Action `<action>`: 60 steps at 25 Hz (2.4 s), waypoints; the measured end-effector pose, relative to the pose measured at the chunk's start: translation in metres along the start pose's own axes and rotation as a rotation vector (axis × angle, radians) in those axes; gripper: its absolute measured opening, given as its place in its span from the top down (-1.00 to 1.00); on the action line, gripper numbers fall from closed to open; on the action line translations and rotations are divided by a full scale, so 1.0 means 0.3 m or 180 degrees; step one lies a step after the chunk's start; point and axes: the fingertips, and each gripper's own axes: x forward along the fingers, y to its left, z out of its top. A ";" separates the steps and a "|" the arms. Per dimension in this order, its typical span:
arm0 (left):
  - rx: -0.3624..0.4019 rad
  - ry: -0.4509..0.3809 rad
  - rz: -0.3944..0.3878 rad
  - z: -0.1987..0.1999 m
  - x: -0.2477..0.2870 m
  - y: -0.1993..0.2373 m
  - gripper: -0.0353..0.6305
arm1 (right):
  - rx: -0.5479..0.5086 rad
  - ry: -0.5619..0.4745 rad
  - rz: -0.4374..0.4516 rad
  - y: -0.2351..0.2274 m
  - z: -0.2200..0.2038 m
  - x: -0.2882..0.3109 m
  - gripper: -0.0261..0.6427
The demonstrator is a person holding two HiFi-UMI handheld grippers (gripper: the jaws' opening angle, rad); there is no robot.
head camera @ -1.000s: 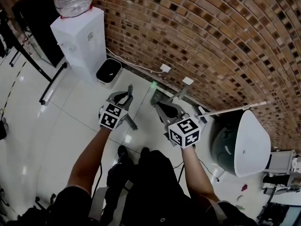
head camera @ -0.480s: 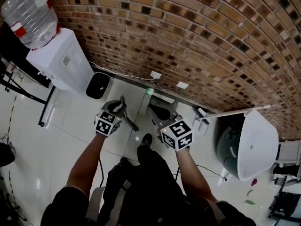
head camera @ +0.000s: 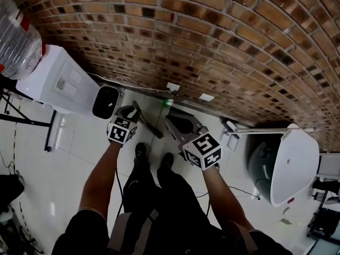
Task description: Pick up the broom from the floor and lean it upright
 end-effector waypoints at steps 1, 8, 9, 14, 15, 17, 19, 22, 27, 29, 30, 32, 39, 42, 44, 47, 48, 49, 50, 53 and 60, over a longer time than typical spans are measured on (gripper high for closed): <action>-0.0030 -0.0009 -0.0004 0.014 0.027 0.027 0.64 | 0.0012 0.0017 -0.0045 -0.022 0.004 0.014 0.91; -0.0022 -0.0016 -0.0186 0.144 0.225 0.213 0.63 | 0.0145 0.0089 -0.0349 -0.163 0.066 0.154 0.91; -0.0005 -0.0016 -0.0231 0.166 0.257 0.230 0.63 | 0.0159 0.0090 -0.0397 -0.183 0.078 0.171 0.91; 0.0097 0.0008 -0.0410 0.260 0.405 0.279 0.63 | 0.0265 0.0066 -0.0626 -0.273 0.121 0.222 0.91; 0.0118 0.0012 -0.0439 0.275 0.433 0.282 0.63 | 0.0288 0.0060 -0.0663 -0.289 0.124 0.226 0.91; 0.0151 0.0012 -0.0487 0.301 0.483 0.286 0.63 | 0.0336 0.0044 -0.0736 -0.318 0.129 0.231 0.91; 0.0141 -0.0012 -0.0503 0.325 0.527 0.292 0.63 | 0.0374 0.0036 -0.0801 -0.339 0.132 0.233 0.91; 0.0082 -0.0050 -0.0476 0.351 0.577 0.308 0.62 | 0.0413 0.0034 -0.0869 -0.360 0.132 0.231 0.91; 0.0108 -0.0053 -0.0442 0.361 0.618 0.310 0.62 | 0.0458 0.0044 -0.0959 -0.393 0.125 0.215 0.91; 0.0121 0.0009 -0.0456 0.347 0.624 0.309 0.51 | 0.0462 0.0042 -0.0967 -0.398 0.127 0.214 0.91; 0.0120 0.0038 -0.0469 0.339 0.624 0.308 0.43 | 0.0461 0.0040 -0.0965 -0.399 0.129 0.215 0.91; 0.0111 0.0062 -0.0497 0.322 0.616 0.306 0.37 | 0.0454 0.0037 -0.0955 -0.397 0.132 0.218 0.91; -0.0105 -0.0198 -0.0668 0.352 0.468 0.255 0.34 | 0.0442 0.0002 -0.0919 -0.403 0.135 0.222 0.91; -0.0090 -0.0439 -0.0693 0.420 0.365 0.206 0.54 | 0.0470 -0.0037 -0.0952 -0.417 0.132 0.198 0.91; -0.0034 -0.0581 -0.0658 0.453 0.287 0.161 0.76 | 0.0486 -0.0088 -0.0964 -0.415 0.136 0.175 0.91; -0.0027 -0.0736 -0.0688 0.483 0.169 0.071 0.89 | 0.0485 -0.0168 -0.0917 -0.387 0.148 0.148 0.91; -0.0030 -0.0777 -0.0705 0.493 0.131 0.043 0.89 | 0.0473 -0.0195 -0.0877 -0.372 0.153 0.145 0.91; -0.0023 -0.0812 -0.0719 0.504 0.096 0.018 0.89 | 0.0452 -0.0219 -0.0827 -0.356 0.158 0.144 0.91; -0.0005 -0.0843 -0.0735 0.517 0.062 -0.007 0.89 | 0.0426 -0.0238 -0.0777 -0.339 0.161 0.143 0.91; 0.0017 -0.0951 -0.0772 0.564 -0.042 -0.075 0.89 | 0.0392 -0.0282 -0.0663 -0.293 0.164 0.132 0.91; -0.0061 -0.1180 -0.0699 0.633 -0.235 -0.151 0.89 | 0.0425 -0.0450 -0.0467 -0.219 0.198 0.119 0.91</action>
